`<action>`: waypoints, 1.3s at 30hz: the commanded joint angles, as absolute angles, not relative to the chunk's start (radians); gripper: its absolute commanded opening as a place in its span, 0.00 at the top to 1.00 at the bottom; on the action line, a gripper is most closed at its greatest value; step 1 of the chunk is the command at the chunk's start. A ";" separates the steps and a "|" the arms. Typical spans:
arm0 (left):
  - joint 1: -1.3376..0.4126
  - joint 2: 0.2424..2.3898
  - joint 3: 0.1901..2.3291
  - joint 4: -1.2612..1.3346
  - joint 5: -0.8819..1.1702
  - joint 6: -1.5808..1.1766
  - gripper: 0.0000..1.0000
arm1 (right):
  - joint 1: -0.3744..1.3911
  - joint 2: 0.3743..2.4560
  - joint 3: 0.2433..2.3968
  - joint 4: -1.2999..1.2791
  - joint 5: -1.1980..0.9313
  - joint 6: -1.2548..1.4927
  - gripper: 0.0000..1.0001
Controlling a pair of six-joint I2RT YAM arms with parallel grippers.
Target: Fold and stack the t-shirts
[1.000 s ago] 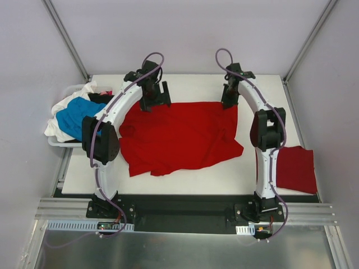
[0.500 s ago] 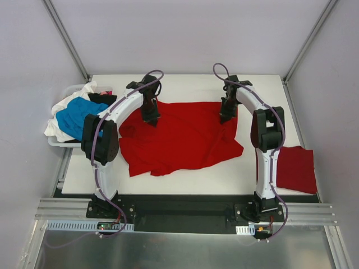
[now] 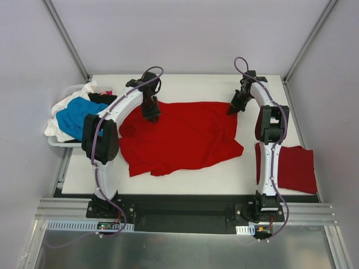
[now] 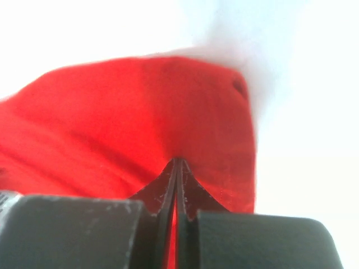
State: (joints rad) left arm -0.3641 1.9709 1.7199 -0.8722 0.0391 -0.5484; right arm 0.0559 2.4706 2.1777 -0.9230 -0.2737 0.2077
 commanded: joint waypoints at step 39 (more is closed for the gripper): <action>-0.101 2.523 2.306 -1.040 0.034 -0.580 0.92 | 0.089 2.479 2.183 -0.860 -0.462 0.325 0.99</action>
